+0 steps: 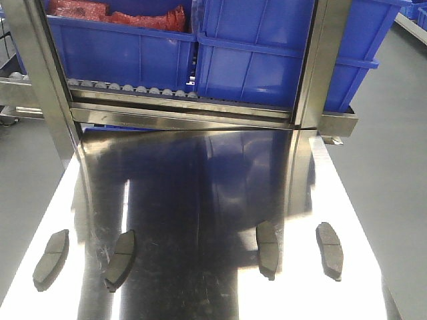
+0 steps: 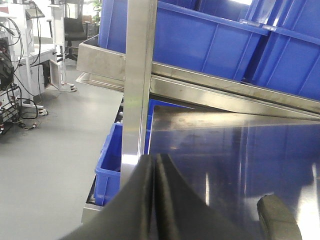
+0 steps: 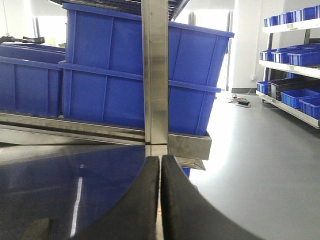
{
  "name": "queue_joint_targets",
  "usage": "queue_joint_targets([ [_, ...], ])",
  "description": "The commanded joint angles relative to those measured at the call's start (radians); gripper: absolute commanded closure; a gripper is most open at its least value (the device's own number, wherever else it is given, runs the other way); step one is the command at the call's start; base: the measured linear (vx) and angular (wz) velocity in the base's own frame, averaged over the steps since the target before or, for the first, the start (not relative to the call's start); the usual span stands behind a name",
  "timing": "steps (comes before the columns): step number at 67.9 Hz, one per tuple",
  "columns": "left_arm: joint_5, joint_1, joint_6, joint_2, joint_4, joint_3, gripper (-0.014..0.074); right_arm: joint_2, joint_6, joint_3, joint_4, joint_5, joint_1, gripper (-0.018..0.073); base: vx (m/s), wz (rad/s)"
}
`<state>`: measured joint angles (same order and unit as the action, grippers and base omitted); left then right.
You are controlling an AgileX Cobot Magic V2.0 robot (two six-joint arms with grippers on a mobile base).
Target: Move and align brake pads A on conveyor
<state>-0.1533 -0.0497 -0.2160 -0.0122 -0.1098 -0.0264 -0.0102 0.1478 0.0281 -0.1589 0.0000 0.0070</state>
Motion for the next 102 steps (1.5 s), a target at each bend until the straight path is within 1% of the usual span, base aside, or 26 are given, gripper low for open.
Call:
queue_joint_targets([
  [1,0.082,0.0,-0.003,-0.015,0.0,-0.017,0.0603,-0.011,-0.009,0.012,-0.005,-0.071,-0.007,0.0571,0.0,0.0],
  [82,0.082,0.0,-0.003,-0.015,0.0,-0.017,0.0603,-0.011,-0.009,0.012,-0.005,-0.071,-0.007,0.0571,0.0,0.0],
  [89,0.119,0.0,-0.003,-0.015,0.0,-0.017,0.0603,-0.011,-0.009,0.012,-0.005,-0.071,-0.007,0.0571,0.0,0.0],
  [102,0.252,0.0,-0.001,-0.015,-0.001,-0.001,0.0603,-0.011,-0.009,0.012,-0.005,-0.071,-0.007,0.0571,0.0,0.0],
])
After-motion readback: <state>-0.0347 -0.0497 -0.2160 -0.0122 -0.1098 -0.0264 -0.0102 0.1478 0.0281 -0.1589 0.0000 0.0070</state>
